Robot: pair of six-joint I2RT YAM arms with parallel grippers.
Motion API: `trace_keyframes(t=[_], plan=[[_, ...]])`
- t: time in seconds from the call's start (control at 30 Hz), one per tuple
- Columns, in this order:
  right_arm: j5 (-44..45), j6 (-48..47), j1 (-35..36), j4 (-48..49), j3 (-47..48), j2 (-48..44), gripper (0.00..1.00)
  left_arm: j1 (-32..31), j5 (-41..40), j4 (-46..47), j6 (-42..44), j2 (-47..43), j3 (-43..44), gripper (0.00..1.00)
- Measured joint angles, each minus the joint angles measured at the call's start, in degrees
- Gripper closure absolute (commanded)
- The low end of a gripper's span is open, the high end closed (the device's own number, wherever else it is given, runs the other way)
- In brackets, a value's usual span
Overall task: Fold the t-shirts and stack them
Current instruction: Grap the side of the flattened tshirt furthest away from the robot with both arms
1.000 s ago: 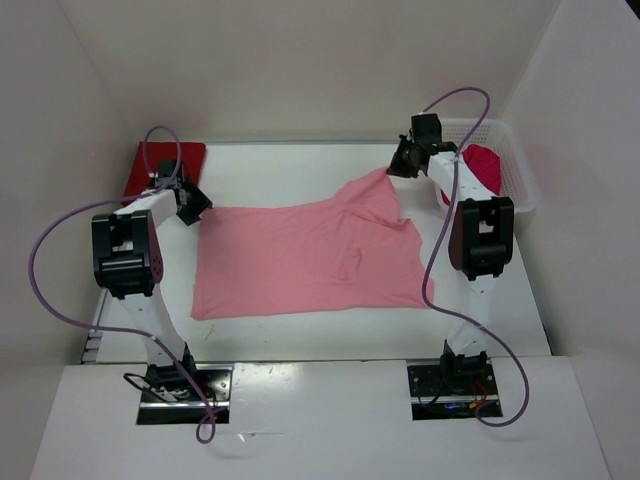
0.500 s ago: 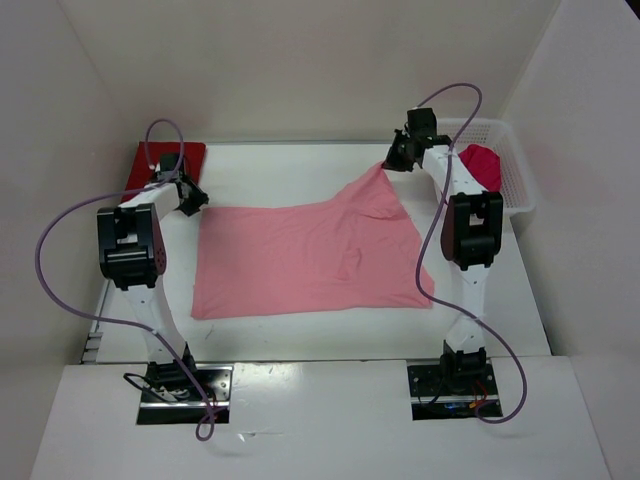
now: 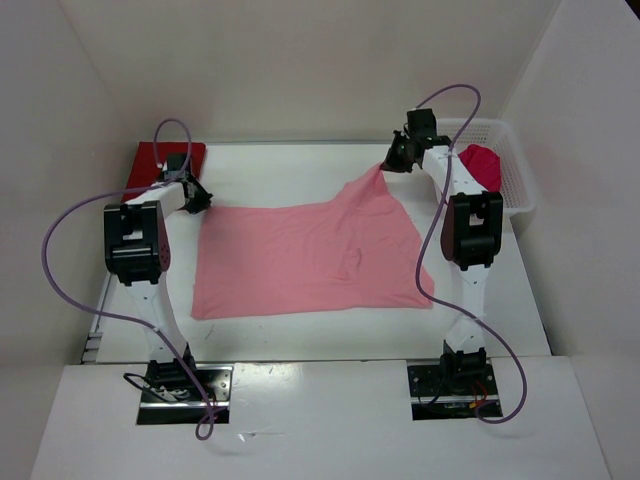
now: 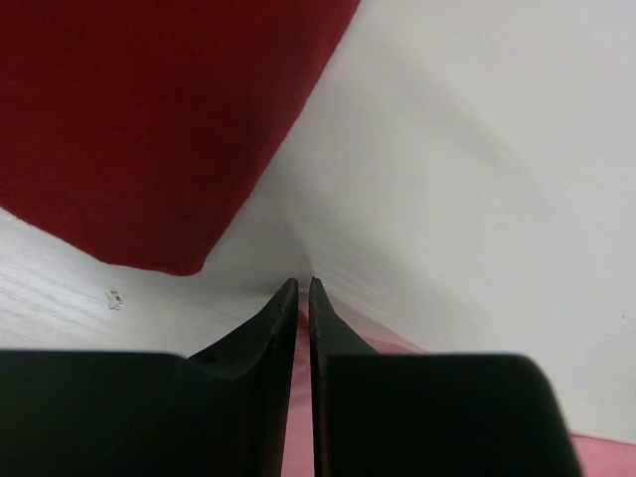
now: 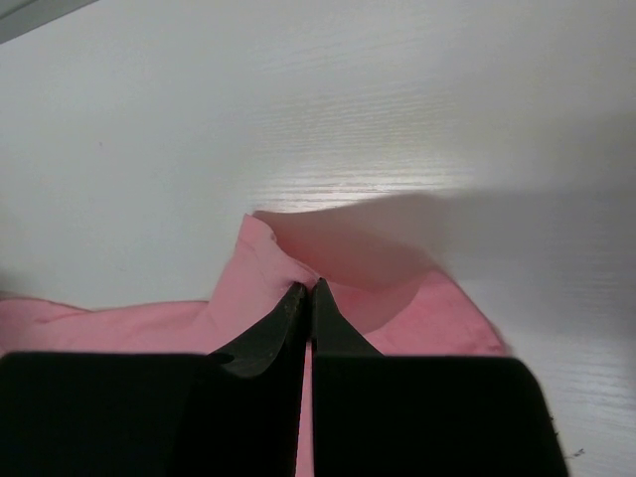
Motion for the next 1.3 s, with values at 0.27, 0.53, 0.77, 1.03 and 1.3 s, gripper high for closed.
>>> trace_keyframes(t=[0.27,0.53,0.77,1.03,1.3], plan=[[-0.02,0.04,0.00,0.00,-0.39,0.00,0.97,-0.35,-0.20,1.05,-0.20,-0.63,-1.44,1.00],[-0.44,0.04,0.00,0.07,-0.55,-0.11,0.97,-0.33,-0.68,0.37,-0.20,-6.60,-3.32,1.00],[-1.09,0.09,0.00,0.17,-6.51,-4.72,0.97,-0.35,-0.68,1.42,0.00,-15.96,-6.03,0.97],[-2.38,0.11,0.00,0.55,-8.20,-6.88,0.97,-0.35,-3.72,0.24,2.93,-10.86,-5.79,0.39],[-2.82,0.11,0.00,0.87,-10.08,-6.88,0.97,-0.35,-4.11,-2.80,3.02,-4.52,-3.61,0.41]])
